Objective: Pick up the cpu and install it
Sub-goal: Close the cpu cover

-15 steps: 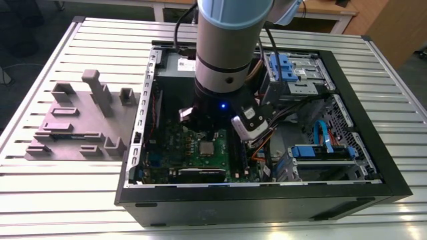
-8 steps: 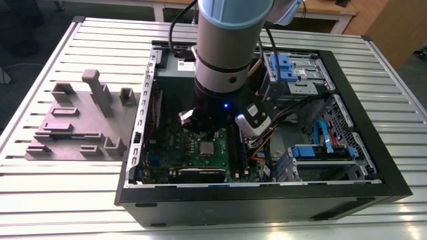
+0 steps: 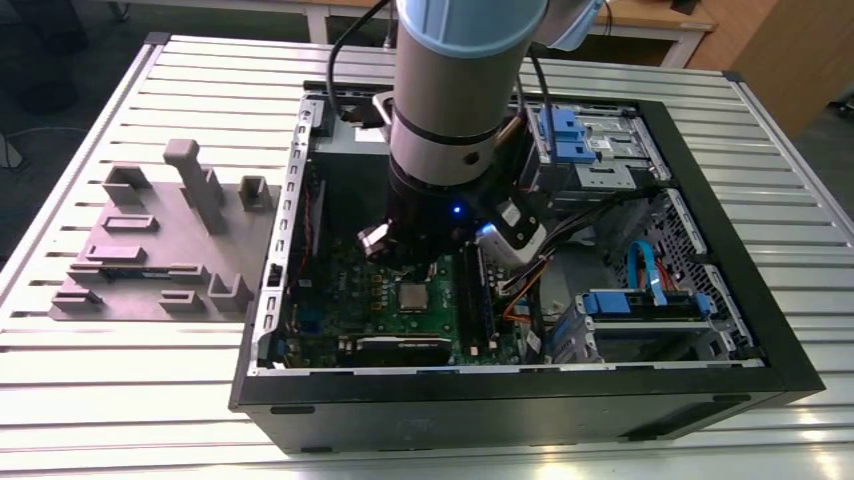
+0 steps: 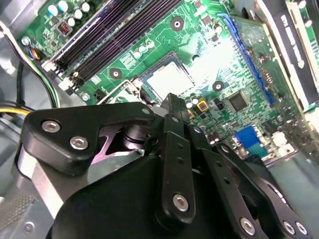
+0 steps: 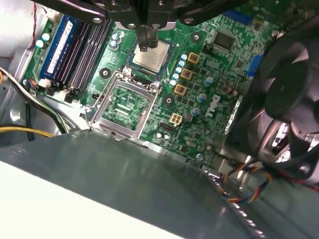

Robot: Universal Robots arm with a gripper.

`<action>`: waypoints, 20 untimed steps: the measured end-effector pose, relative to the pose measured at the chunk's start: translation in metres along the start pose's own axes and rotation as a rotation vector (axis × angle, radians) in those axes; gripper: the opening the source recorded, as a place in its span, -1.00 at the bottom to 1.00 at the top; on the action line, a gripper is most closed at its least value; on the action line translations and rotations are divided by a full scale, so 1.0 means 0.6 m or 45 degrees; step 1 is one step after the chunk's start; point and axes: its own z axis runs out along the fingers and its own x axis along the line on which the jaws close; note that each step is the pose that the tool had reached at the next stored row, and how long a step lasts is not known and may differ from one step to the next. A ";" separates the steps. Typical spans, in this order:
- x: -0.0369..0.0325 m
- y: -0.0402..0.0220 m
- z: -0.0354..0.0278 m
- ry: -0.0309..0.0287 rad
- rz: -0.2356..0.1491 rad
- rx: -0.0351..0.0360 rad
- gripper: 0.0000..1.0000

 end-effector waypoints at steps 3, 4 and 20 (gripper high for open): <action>0.000 0.000 0.000 0.0014 -0.045 0.0007 -0.80; 0.000 0.000 0.000 0.0019 -0.059 0.0009 -0.80; 0.000 0.000 0.000 0.0064 -0.201 0.0031 -0.80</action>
